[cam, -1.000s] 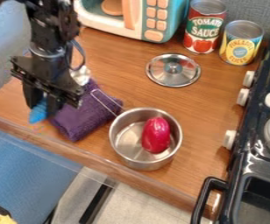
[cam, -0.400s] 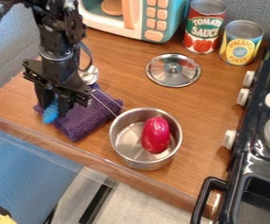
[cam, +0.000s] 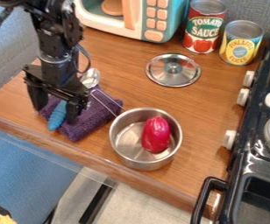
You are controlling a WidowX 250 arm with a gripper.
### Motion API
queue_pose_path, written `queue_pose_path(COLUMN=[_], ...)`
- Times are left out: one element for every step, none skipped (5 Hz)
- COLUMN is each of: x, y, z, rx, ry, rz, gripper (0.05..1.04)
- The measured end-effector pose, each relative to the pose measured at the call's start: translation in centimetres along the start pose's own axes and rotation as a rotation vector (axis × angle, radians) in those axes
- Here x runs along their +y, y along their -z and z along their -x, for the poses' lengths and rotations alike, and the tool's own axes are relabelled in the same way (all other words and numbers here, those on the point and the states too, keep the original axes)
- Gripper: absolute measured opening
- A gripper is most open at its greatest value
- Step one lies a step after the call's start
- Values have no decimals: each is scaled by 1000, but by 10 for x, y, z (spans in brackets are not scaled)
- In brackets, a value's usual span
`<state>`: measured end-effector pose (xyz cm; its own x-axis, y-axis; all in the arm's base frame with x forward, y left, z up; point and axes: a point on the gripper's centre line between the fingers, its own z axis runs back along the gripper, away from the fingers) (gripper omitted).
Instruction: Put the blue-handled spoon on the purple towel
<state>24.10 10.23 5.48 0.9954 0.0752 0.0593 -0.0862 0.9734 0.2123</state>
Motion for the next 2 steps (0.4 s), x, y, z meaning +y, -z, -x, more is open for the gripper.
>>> queue_pose_path(x=[9, 12], y=[-33, -51], z=[-2, 3], rx=[-68, -97], ry=[10, 19], rz=[19, 18], gripper=[1009, 1003])
